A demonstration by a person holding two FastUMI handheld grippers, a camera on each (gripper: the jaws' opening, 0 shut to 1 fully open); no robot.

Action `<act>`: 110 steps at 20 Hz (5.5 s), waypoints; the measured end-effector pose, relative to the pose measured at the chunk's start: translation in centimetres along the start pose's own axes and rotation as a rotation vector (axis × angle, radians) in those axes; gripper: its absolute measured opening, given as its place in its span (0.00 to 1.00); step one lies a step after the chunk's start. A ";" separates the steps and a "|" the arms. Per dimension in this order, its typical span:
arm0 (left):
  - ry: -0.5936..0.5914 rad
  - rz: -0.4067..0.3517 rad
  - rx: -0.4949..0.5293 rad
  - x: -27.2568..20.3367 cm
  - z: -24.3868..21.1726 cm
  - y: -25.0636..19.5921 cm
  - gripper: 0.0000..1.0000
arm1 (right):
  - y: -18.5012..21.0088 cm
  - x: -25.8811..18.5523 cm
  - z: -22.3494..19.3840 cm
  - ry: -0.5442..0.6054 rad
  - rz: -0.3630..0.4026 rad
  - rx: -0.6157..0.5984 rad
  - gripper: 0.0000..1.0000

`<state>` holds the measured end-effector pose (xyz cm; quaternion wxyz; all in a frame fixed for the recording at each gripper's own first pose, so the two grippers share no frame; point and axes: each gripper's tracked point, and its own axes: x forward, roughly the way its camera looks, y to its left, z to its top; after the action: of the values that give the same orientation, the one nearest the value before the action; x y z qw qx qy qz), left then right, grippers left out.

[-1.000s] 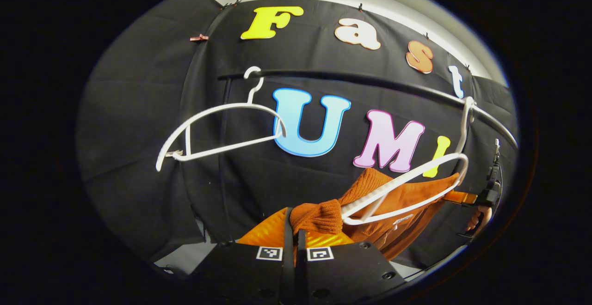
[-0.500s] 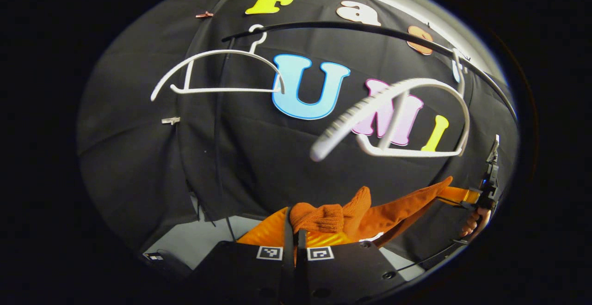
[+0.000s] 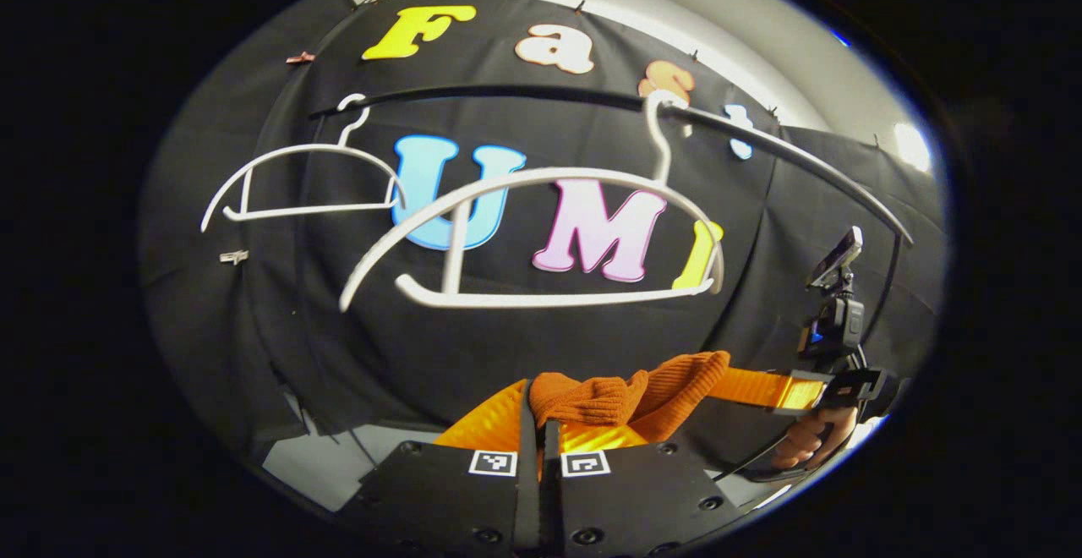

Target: Grasp the clothes on the hanger with both hands and then place them into the laundry hamper below.

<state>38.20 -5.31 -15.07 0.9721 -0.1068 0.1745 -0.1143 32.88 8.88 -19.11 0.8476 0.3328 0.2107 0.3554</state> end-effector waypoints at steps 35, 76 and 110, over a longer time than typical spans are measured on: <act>0.862 0.249 -0.086 6.9 -34.9 6.7 0.99 | -23.2 -5.0 -30.7 0.853 -0.688 -0.041 0.97; -0.229 0.249 0.180 -28.4 2.8 -5.4 0.92 | 17.1 -25.2 0.7 -0.282 -0.791 -0.562 0.95; -0.321 0.232 0.187 -32.8 4.3 -9.4 0.95 | 21.4 -30.6 1.8 -0.398 -0.780 -0.620 0.98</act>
<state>8.08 -5.00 1.52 0.9998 -0.0121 0.0171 0.0014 3.86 -3.36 1.13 0.9989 0.0249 0.0390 -0.0103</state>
